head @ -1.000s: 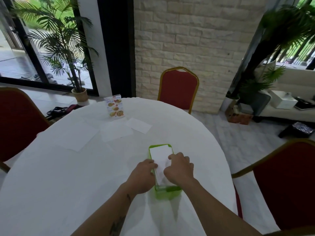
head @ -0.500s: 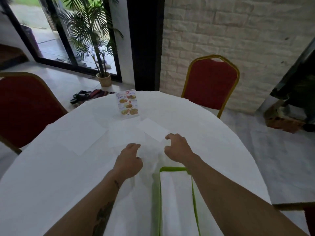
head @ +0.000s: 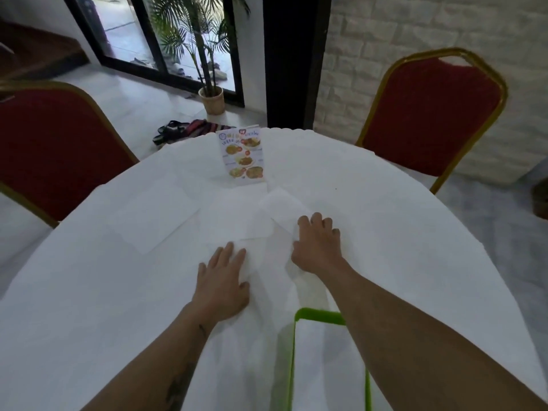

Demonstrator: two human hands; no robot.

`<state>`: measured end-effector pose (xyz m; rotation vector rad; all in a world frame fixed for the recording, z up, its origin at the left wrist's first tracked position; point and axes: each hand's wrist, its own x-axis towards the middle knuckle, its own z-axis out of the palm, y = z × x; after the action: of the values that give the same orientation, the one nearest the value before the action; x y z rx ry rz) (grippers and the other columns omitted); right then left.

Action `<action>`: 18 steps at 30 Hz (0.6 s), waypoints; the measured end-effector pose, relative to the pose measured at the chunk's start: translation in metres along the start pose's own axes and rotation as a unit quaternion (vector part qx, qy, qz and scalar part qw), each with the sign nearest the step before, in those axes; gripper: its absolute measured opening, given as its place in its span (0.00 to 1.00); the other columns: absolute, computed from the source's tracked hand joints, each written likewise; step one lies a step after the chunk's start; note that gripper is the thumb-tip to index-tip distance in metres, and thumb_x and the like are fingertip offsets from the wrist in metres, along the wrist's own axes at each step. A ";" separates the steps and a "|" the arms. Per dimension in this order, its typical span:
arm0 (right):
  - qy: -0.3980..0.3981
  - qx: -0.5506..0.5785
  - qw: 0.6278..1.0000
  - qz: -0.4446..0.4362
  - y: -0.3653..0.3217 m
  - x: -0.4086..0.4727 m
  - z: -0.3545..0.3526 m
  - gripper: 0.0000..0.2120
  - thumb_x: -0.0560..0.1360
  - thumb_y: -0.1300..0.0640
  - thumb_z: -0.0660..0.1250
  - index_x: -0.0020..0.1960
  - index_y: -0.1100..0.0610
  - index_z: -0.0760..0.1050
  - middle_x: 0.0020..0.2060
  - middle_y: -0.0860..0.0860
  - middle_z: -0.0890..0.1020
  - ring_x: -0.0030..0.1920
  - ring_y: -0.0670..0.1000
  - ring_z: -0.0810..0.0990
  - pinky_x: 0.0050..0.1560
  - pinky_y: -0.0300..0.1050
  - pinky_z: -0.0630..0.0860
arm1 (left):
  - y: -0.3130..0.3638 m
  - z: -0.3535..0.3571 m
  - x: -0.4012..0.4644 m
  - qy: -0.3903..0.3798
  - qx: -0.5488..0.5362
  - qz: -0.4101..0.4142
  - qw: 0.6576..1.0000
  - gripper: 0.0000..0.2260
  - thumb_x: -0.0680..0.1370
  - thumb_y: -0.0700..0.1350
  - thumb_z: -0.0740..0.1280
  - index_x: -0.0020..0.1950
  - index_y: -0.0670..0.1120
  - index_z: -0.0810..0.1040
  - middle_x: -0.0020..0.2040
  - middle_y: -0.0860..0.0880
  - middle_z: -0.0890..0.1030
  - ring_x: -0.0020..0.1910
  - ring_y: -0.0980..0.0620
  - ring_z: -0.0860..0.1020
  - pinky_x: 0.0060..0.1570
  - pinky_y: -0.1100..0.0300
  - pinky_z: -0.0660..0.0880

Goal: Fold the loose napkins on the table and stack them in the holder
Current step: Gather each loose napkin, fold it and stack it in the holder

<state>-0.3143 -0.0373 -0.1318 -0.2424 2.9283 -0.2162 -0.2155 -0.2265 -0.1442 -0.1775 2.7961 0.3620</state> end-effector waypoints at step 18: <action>-0.009 0.341 0.937 0.075 -0.021 -0.011 -0.031 0.08 0.74 0.58 0.62 0.43 0.58 0.79 0.41 0.52 0.83 0.43 0.53 0.80 0.42 0.45 0.77 | 0.001 -0.033 -0.002 0.009 -0.227 -0.023 0.974 0.25 0.76 0.51 0.66 0.72 0.49 0.67 0.72 0.48 0.69 0.69 0.48 0.69 0.70 0.54 0.64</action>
<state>-0.3070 -0.0515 -0.0965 0.0869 2.6292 -1.1536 -0.2236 -0.2345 -0.1134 -0.3480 2.6772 0.9875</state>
